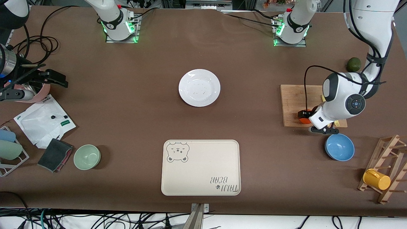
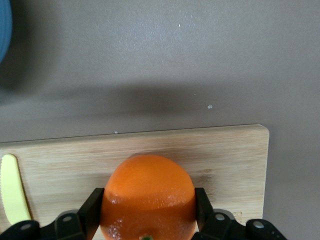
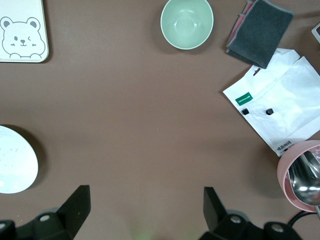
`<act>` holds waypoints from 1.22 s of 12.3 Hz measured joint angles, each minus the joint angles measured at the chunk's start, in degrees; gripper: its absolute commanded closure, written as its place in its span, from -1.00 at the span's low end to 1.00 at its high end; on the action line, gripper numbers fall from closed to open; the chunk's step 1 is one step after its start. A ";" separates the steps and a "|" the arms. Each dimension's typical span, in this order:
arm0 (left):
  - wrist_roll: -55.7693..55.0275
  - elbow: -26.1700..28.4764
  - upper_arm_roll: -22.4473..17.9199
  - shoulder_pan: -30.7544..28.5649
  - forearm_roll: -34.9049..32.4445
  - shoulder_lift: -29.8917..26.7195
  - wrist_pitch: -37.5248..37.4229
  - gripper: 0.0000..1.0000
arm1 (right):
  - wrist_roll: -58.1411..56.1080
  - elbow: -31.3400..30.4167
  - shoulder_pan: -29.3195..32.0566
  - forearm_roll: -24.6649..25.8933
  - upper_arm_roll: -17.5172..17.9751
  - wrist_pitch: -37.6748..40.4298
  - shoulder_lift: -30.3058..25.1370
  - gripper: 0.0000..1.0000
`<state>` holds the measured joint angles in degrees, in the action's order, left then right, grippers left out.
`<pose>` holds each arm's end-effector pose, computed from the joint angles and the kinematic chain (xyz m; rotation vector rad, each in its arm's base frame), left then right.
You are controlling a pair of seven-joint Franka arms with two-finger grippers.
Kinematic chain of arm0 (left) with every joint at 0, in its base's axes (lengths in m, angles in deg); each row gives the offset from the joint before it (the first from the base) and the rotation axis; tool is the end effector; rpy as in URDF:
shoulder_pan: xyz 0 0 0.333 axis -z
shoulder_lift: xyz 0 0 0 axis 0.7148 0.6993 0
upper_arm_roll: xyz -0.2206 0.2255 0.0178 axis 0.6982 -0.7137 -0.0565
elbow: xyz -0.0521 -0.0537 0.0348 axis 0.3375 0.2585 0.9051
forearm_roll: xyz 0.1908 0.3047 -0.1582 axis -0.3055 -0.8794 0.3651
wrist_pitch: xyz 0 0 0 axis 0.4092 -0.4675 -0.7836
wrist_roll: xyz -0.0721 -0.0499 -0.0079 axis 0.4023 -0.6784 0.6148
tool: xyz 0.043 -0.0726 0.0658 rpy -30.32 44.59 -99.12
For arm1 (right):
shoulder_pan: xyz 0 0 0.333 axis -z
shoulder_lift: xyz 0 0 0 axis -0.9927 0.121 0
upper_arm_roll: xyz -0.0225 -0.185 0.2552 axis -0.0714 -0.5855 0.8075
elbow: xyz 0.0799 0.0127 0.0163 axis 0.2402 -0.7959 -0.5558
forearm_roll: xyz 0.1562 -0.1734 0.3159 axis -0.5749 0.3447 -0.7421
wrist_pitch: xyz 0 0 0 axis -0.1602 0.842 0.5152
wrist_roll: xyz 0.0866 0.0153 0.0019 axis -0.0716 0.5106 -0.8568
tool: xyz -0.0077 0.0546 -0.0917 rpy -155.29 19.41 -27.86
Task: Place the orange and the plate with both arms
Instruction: 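Lift the orange with the left gripper and carry it over the plate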
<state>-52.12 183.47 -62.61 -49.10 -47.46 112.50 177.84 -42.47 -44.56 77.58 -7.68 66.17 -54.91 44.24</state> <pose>0.5787 0.0112 0.2072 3.1149 -0.1082 -0.2788 0.5885 0.0189 0.5789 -3.1146 -0.0315 0.1853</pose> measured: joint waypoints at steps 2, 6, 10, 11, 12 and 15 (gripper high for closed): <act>0.00 -1.85 0.13 0.22 0.00 0.03 -0.50 0.23 | 0.00 0.00 0.00 0.00 0.00 0.00 0.00 -1.00; -2.00 -8.90 1.93 2.81 0.01 -0.13 -10.17 0.32 | 0.00 0.00 0.00 0.00 -0.01 0.00 -0.01 -1.00; -12.62 -11.87 8.94 2.98 0.02 -0.71 -14.68 0.32 | 0.00 0.00 0.00 0.00 -0.02 0.00 -0.01 -1.00; -17.14 -12.21 11.65 3.04 0.02 -0.74 -15.74 0.32 | 0.00 0.00 0.00 0.00 -0.02 0.00 -0.01 -1.00; -22.29 -12.26 14.64 3.14 0.03 -0.74 -16.17 0.31 | 0.00 0.00 0.00 0.00 -0.03 0.00 -0.01 -1.00; -37.47 -12.42 22.86 4.24 0.02 -0.74 -16.27 0.31 | 0.00 -0.01 0.00 0.00 -0.03 0.00 -0.02 -1.00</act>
<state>-89.59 171.05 -39.75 -44.86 -47.43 111.76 161.57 -42.47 -44.57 77.59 -7.68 66.14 -54.91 44.22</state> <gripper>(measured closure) 0.229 0.000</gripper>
